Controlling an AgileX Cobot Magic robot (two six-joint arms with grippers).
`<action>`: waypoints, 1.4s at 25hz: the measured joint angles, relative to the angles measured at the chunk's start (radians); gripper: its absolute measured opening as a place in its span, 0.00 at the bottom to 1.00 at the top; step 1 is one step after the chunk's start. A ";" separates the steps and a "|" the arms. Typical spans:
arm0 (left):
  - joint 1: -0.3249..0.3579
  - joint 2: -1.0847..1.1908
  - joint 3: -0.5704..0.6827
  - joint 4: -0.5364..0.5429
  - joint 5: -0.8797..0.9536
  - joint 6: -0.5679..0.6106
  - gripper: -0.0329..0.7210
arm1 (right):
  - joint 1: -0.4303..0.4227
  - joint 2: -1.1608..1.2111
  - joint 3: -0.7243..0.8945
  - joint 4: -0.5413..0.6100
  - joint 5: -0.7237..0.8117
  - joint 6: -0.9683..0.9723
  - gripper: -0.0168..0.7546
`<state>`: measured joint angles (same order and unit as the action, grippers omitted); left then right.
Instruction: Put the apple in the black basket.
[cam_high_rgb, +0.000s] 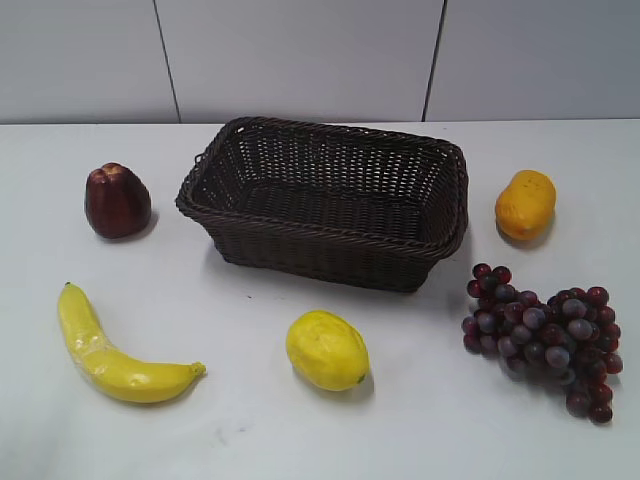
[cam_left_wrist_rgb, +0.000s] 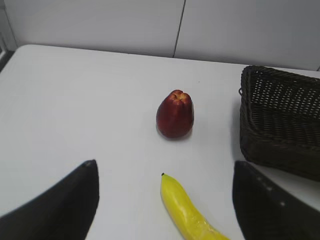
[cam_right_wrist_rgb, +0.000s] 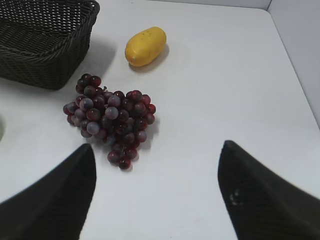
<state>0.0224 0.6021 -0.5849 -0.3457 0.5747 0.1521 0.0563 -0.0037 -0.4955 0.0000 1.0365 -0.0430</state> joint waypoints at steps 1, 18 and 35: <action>0.000 0.077 -0.026 -0.016 -0.013 0.021 0.87 | 0.000 0.000 0.000 0.000 0.000 0.000 0.76; -0.229 1.090 -0.796 0.067 0.199 0.190 0.87 | 0.000 0.000 0.000 0.000 0.000 0.000 0.76; -0.223 1.518 -1.038 0.207 0.255 0.133 0.94 | 0.000 0.000 0.000 0.000 0.000 0.000 0.76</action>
<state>-0.2001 2.1201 -1.6233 -0.1387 0.8297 0.2847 0.0563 -0.0037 -0.4955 0.0000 1.0365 -0.0430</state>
